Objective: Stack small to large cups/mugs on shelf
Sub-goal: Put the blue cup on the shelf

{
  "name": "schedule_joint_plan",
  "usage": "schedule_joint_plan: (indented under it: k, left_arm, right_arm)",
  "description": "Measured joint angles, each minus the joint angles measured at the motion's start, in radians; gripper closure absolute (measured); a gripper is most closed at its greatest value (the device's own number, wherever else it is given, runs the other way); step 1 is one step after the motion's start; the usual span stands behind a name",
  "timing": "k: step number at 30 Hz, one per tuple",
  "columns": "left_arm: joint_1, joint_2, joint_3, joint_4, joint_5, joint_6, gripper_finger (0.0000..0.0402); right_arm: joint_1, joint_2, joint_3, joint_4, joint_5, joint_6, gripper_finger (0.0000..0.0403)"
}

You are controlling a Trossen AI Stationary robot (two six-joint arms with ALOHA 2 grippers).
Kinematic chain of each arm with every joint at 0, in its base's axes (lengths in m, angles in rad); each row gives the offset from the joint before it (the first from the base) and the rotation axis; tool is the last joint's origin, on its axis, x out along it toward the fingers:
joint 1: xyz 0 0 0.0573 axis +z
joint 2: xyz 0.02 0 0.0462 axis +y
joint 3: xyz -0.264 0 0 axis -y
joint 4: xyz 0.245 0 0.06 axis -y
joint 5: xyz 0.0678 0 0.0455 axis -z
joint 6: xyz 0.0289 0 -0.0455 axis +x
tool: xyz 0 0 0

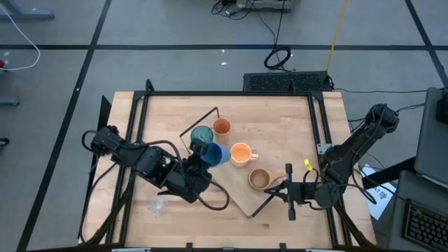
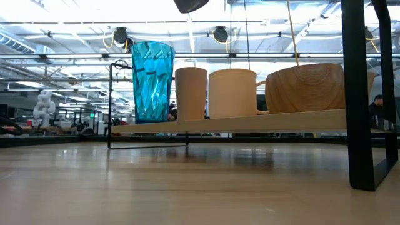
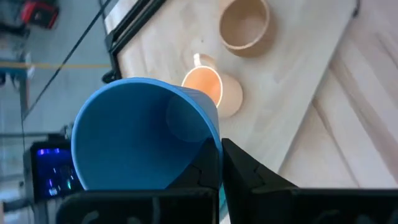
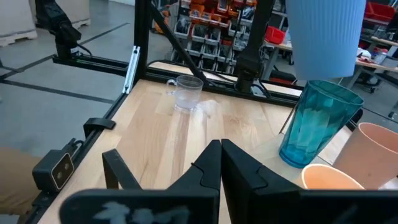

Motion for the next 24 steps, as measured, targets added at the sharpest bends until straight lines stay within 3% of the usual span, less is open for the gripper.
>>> schedule_joint_plan:
  k: [8,15,24]
  left_arm:
    - [-0.057,0.000,-0.078,0.026,-0.124,-0.183,0.0399]
    - [-0.087,0.000,-0.101,0.070,-0.195,-0.218,0.0399]
    - [-0.073,-0.014,-0.075,0.133,0.070,-0.097,0.0399]
  right_arm:
    - [-0.023,0.000,0.000,0.066,0.002,-0.089,0.0403]
    - [-0.054,0.000,0.000,0.074,0.002,-0.119,0.0403]
    - [-0.058,0.000,0.000,0.082,0.002,-0.138,0.0403]
